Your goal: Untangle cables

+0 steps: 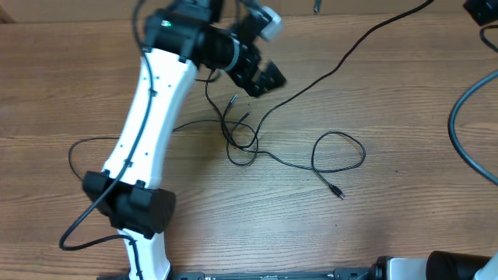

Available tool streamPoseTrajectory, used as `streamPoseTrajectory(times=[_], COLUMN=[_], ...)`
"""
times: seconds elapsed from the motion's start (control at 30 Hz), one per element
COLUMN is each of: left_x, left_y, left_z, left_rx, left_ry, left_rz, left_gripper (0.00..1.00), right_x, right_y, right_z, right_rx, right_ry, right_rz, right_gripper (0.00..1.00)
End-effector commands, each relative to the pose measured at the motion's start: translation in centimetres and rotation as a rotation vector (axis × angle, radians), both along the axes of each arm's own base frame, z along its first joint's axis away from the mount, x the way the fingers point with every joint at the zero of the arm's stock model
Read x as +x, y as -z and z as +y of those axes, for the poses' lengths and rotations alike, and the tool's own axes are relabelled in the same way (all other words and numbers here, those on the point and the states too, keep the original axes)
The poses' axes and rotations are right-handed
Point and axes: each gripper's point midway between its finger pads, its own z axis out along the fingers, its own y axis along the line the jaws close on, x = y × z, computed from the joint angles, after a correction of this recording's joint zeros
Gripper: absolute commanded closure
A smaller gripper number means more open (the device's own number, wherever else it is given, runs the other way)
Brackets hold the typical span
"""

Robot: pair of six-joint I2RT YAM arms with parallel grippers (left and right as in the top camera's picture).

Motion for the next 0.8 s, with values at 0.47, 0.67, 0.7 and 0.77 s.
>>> streamPoseTrajectory(times=[0.47, 0.67, 0.7, 0.77], left_x=[-3.6, -2.7, -2.6, -2.6], left_y=[2.5, 3.6, 3.6, 3.6], left_z=[-10.7, -11.6, -11.5, -11.5], left_rx=[0.01, 0.008, 0.007, 0.006], left_ry=[0.428, 0.405, 0.403, 0.402], left_rz=[-0.3, -0.29, -0.289, -0.287], left_gripper=[0.0, 0.05, 0.2, 0.6], right_x=[-2.3, -2.6, -2.6, -2.5], right_y=[-0.3, -0.4, -0.4, -0.4], right_z=[2.8, 3.1, 3.1, 3.1], right_rx=[0.027, 0.037, 0.037, 0.037], right_ry=[-0.214, -0.24, -0.239, -0.239], right_rz=[0.013, 0.017, 0.017, 0.018], right_gripper=[0.96, 0.96, 0.96, 0.96])
